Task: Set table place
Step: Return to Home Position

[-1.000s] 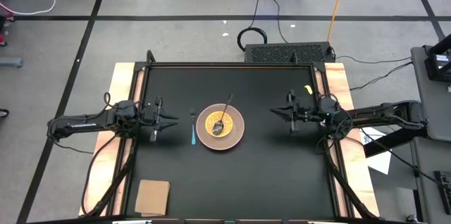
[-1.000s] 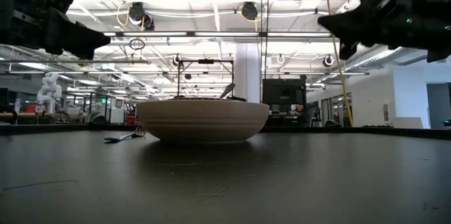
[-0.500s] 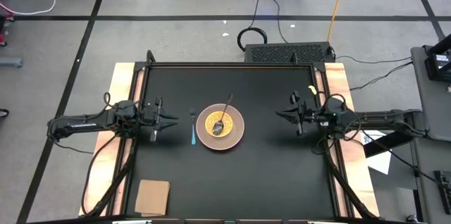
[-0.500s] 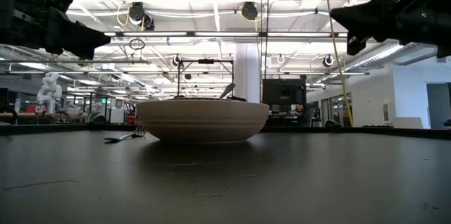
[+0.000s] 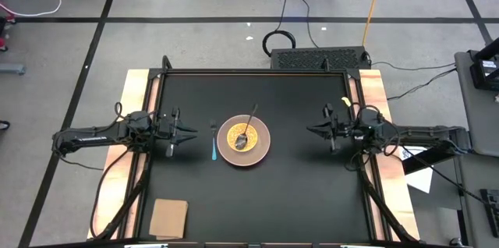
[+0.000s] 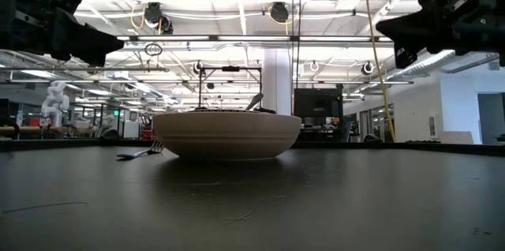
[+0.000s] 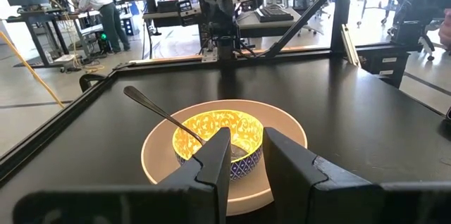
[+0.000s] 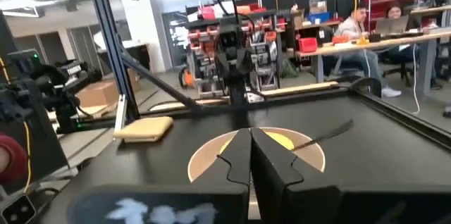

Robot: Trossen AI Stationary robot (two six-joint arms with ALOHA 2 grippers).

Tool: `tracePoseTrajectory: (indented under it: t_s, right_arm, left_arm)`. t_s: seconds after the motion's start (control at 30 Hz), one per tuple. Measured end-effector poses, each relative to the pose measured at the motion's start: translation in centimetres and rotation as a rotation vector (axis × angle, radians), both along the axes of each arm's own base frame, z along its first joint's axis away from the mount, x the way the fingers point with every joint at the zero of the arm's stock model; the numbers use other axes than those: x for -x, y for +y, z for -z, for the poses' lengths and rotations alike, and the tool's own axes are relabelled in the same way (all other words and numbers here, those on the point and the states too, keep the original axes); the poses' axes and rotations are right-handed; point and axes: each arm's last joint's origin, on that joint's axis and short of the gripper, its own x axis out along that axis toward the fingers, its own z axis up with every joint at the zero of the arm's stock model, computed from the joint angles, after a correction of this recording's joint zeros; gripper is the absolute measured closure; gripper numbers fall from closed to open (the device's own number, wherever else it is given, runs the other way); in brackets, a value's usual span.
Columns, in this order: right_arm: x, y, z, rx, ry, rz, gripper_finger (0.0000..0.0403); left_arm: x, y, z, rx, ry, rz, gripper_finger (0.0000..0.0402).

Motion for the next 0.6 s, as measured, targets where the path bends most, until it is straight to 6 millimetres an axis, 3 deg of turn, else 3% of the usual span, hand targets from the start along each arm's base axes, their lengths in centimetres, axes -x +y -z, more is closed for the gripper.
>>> tracePoseTrajectory:
  t_s: [0.17, 0.6]
  right_arm:
    - [-0.04, -0.01, 0.76, -0.013, 0.078, 0.0, 0.0403]
    - [-0.03, -0.01, 0.58, -0.013, 0.06, 0.0, 0.0403]
  left_arm:
    - [0.0, 0.0, 0.0, 0.0, 0.0, 0.0, 0.0311]
    - [0.0, 0.0, 0.0, 0.0, 0.0, 0.0, 0.0311]
